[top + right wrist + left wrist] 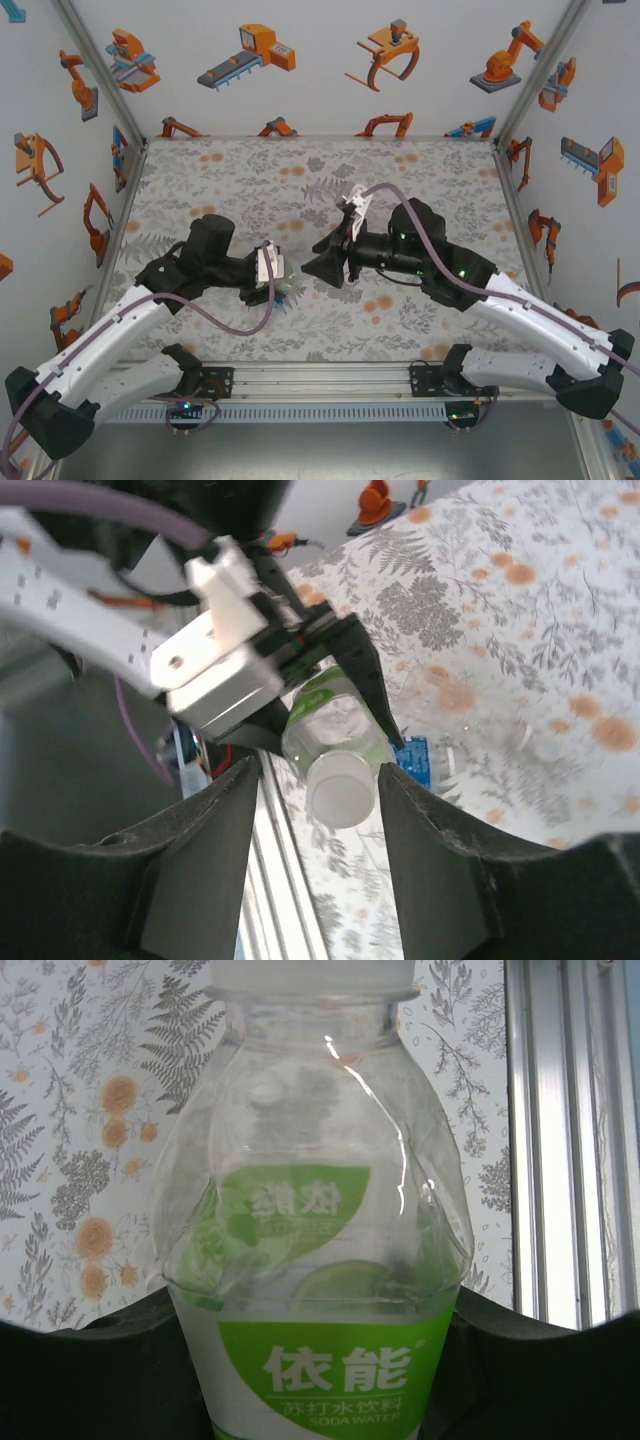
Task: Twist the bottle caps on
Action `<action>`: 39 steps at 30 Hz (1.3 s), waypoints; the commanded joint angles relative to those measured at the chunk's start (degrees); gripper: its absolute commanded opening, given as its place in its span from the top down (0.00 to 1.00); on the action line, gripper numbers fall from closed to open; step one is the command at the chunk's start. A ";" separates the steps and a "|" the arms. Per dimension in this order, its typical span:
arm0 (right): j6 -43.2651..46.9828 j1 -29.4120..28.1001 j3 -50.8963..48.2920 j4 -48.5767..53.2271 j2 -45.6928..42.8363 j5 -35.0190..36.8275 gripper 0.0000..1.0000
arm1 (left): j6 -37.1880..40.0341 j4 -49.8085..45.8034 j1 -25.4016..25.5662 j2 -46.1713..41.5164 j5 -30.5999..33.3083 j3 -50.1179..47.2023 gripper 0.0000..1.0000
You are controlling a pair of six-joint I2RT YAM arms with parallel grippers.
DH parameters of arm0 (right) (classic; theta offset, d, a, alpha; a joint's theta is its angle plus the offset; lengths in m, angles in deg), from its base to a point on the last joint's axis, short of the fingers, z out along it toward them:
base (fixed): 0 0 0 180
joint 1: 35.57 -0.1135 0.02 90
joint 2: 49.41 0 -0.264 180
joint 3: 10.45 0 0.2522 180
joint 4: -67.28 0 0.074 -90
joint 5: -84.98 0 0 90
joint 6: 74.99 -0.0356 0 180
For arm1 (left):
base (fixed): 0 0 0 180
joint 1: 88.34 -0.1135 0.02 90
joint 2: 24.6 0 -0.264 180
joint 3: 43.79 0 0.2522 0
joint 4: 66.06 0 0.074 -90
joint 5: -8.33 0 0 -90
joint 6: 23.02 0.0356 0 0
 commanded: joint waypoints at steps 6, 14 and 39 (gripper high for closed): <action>39.58 -0.19 7.03 17.52 3.28 -14.61 0.46 | 2.80 -2.17 0.24 0.54 -5.51 2.42 1.00; 45.11 -0.49 7.28 16.62 5.18 -10.49 0.44 | 3.23 -2.60 0.29 0.58 -5.77 2.42 1.00; 42.17 -2.32 5.61 12.53 7.64 -10.51 0.80 | 2.91 -2.61 0.43 0.26 -5.91 2.69 1.00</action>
